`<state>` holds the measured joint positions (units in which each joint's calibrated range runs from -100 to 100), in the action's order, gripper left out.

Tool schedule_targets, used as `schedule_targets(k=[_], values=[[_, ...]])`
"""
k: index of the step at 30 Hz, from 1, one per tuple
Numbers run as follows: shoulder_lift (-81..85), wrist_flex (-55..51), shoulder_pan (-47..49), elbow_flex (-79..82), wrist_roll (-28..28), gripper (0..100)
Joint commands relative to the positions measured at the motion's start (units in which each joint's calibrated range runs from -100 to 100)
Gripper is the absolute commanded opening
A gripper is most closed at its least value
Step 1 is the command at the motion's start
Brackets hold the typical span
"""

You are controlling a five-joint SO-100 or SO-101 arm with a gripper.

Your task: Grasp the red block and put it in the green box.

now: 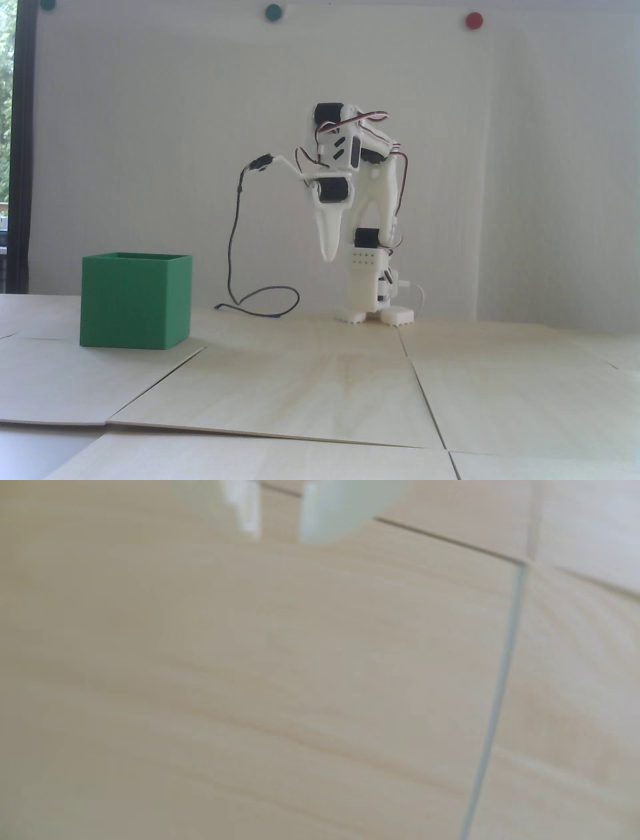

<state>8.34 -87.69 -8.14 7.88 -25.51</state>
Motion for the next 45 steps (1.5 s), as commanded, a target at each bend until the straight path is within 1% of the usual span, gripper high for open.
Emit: schedule_targets(k=[1, 4, 6, 8, 9, 10, 11, 13, 16, 18, 20, 23, 29, 36, 39, 42, 45], values=[[13.33, 8.26, 1.1, 7.56, -19.26, 2], [21.07, 12.14, 2.15, 17.14, -27.12, 2], [26.28, 14.42, 2.31, 23.09, -29.46, 2], [33.7, 18.97, 3.52, 31.87, -29.67, 2], [34.33, 19.39, 3.68, 32.67, -29.67, 2], [39.23, 23.61, 4.56, 39.24, -29.67, 2], [40.33, 24.62, 4.72, 40.84, -29.67, 2], [45.7, 29.93, 5.77, 49.18, -29.67, 2], [56.6, 40.3, 6.73, 65.32, -29.88, 2], [62.76, 44.77, 6.89, 73.84, -30.09, 2], [74.13, 48.56, 9.63, 85.64, -29.78, 2], [79.26, 48.14, 11.64, 89.81, -29.78, 2], [85.1, 40.05, 15.26, 90.79, -29.67, 2], [85.34, 23.02, 14.53, 90.79, -29.72, 2], [85.34, 18.46, 14.53, 90.79, -29.72, 2], [85.34, 16.44, 14.37, 90.79, -29.72, 2], [85.34, 16.35, 11.24, 90.79, -29.78, 2]])
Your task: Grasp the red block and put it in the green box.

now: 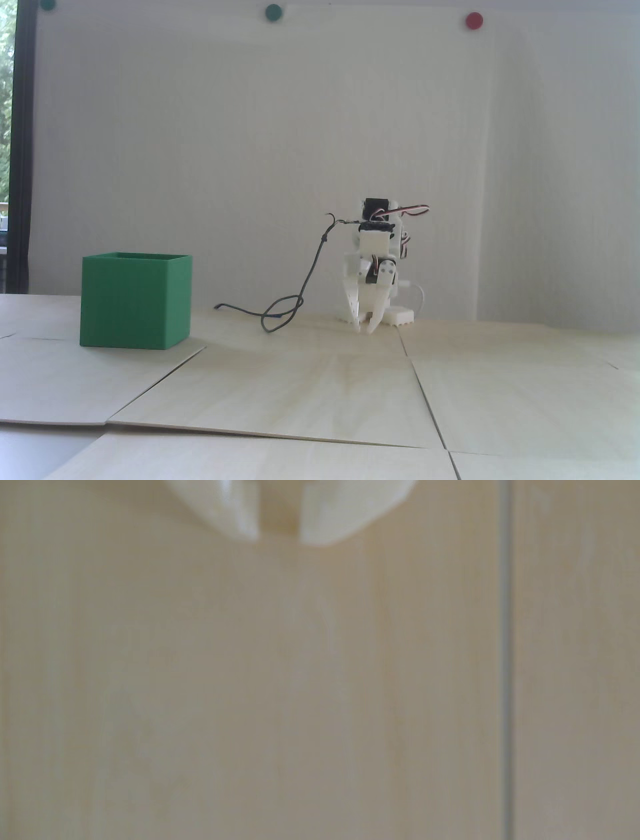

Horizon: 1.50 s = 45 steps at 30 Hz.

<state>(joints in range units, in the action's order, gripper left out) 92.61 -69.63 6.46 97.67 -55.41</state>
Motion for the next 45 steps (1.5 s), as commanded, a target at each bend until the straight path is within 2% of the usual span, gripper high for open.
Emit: schedule_targets(k=[1, 21, 28, 45], values=[[1.07, -1.7, -4.41, 1.0, 0.12, 2], [0.99, -1.78, -4.73, 1.0, 0.07, 2], [0.99, -1.78, 1.14, 1.0, -0.08, 2], [0.99, -1.78, 1.22, 1.0, 0.07, 2]])
